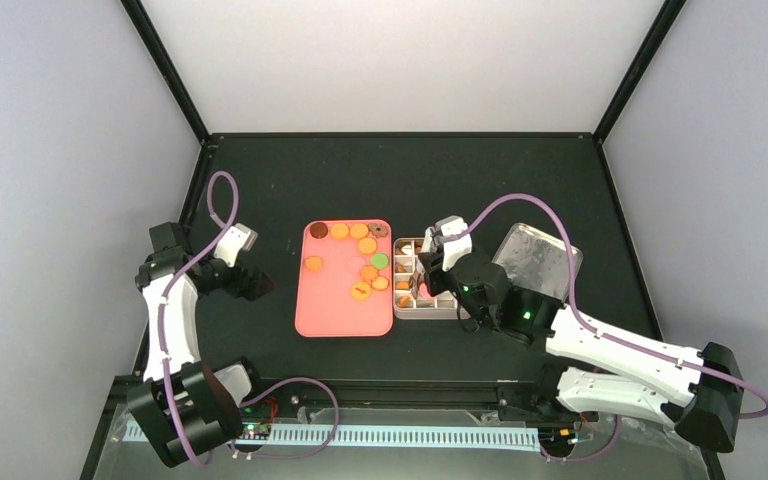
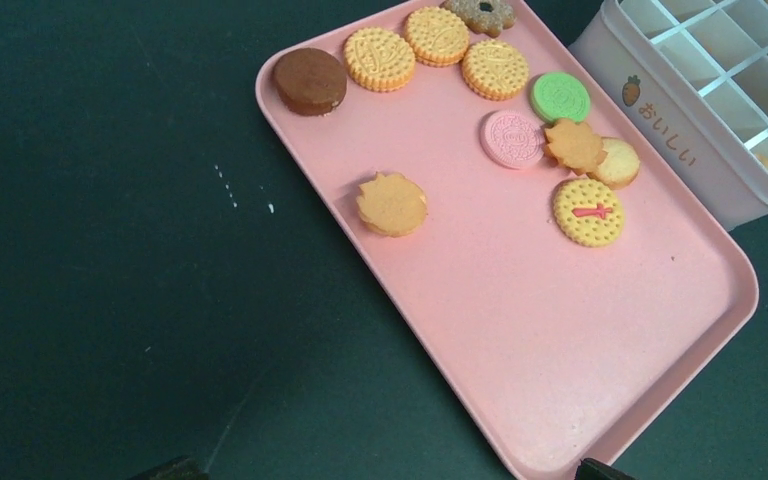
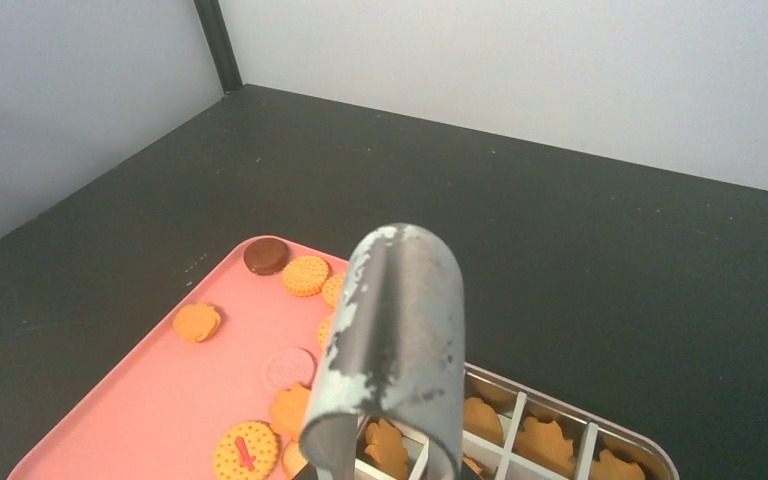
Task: Pack the cookies
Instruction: Place the fake cookies in the packing box, then place the fake cookies in the empty pocket of the box, then pick up the fake cookies from the plate, then place the fake cookies in the empty pocket of the box, then move the fake cookies to the packing box.
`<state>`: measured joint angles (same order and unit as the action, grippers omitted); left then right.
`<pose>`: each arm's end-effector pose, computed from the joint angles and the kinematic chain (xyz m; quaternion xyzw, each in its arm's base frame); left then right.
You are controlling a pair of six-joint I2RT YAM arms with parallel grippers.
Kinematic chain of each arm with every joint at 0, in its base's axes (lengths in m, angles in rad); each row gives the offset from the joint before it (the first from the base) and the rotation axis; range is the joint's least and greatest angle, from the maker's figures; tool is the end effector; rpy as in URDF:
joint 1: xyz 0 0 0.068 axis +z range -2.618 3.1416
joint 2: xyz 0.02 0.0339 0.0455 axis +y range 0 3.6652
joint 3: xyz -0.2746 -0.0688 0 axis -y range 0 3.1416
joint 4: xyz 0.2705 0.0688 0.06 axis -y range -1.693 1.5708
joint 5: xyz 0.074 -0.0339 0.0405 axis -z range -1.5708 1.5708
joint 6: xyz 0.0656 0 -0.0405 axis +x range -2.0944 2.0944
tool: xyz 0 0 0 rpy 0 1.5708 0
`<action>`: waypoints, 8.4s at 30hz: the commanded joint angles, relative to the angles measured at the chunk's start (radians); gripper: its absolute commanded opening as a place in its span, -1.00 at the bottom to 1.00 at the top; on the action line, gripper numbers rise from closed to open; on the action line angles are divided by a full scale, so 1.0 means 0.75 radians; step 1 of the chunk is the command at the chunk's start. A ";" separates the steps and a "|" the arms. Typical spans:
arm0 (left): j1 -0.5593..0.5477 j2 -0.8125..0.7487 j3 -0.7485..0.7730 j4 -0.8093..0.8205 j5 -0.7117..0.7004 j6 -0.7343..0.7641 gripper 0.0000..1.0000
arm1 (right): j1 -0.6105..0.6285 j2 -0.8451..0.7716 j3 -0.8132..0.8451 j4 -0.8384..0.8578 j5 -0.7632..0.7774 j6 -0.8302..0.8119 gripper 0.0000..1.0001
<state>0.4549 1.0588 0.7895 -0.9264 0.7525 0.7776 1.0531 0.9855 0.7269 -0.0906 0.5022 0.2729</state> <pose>0.2055 0.0506 0.2253 0.2144 0.8909 -0.1944 0.3502 0.1604 0.2179 0.2862 -0.1700 0.7881 0.1815 0.5631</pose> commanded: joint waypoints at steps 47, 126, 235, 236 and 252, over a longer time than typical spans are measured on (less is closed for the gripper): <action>-0.049 -0.033 0.189 -0.139 -0.031 0.037 0.97 | -0.377 -0.203 -0.037 -0.084 -0.591 -0.039 -0.57; -0.054 0.068 0.293 -0.199 -0.028 0.016 0.98 | -0.204 1.021 0.656 0.231 -0.338 -0.178 -0.36; -0.099 0.032 0.308 -0.235 -0.044 0.038 0.97 | -0.217 -0.058 0.103 -0.251 -0.083 -0.117 -0.30; -0.099 0.029 0.308 -0.237 -0.045 0.040 0.97 | -0.216 -0.055 0.103 -0.251 -0.087 -0.116 -0.30; -0.099 0.026 0.299 -0.232 -0.044 0.043 0.98 | -0.217 -0.204 0.044 -0.336 -0.171 -0.011 -0.53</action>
<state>0.3855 1.0927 0.9966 -1.0851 0.7082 0.7929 0.8917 0.8837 0.7654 -0.3233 0.3885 0.2390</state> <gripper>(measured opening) 0.988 0.271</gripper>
